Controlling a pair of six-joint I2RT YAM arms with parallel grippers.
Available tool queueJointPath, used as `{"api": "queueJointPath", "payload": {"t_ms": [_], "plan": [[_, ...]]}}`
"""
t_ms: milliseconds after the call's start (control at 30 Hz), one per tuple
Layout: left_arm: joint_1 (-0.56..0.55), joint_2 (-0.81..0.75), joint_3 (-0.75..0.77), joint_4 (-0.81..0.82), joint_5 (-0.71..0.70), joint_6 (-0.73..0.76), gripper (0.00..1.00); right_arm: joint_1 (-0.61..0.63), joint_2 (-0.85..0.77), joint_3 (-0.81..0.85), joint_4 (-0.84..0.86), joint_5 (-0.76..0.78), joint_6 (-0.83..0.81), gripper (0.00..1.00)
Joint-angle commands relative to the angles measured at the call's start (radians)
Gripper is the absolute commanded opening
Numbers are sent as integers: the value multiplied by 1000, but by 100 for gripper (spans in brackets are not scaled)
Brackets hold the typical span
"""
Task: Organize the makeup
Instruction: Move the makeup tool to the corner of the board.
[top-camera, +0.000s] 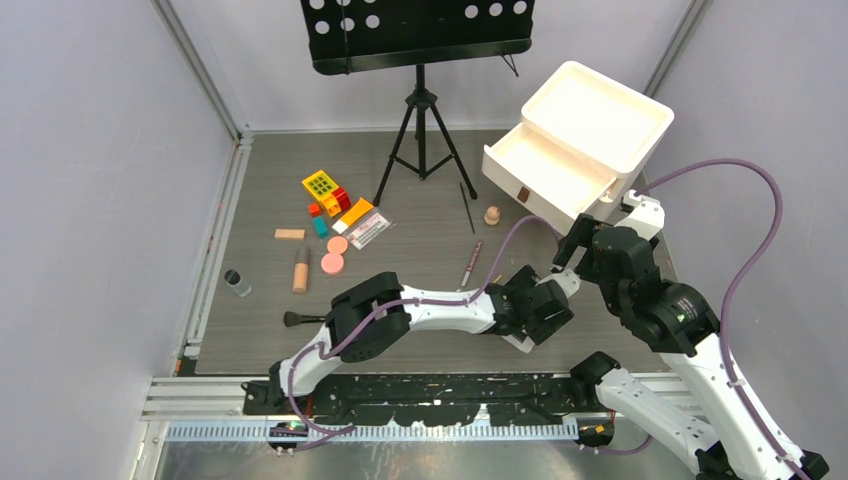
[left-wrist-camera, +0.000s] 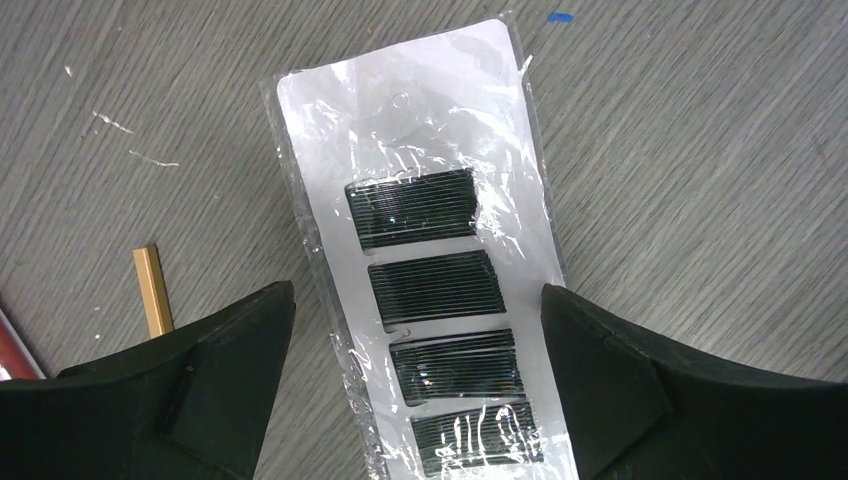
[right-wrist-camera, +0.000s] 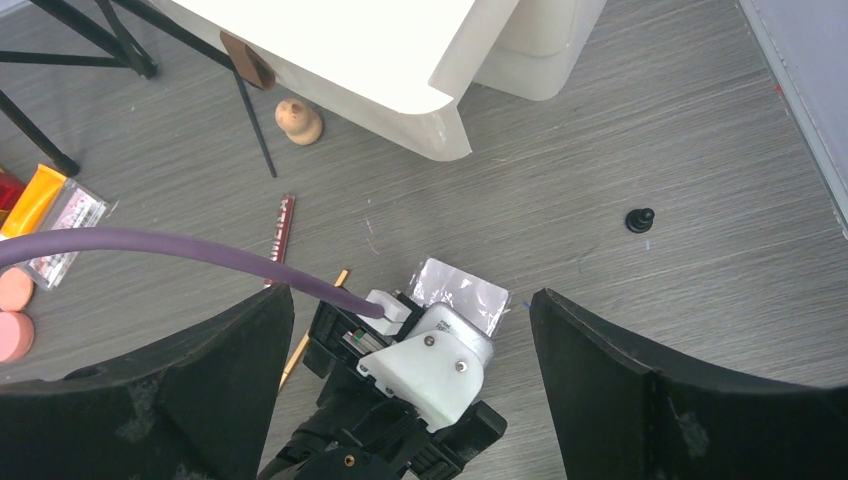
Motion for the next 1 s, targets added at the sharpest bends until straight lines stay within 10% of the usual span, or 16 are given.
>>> {"api": "queueJointPath", "payload": {"t_ms": [0,967], "plan": [[4,25,-106,-150,32,-3,94,4,7,11,33,4,-4,92],[-13,-295,-583,-168,78,-190,85,4,-3,-24,61,-13,4,92]]}}
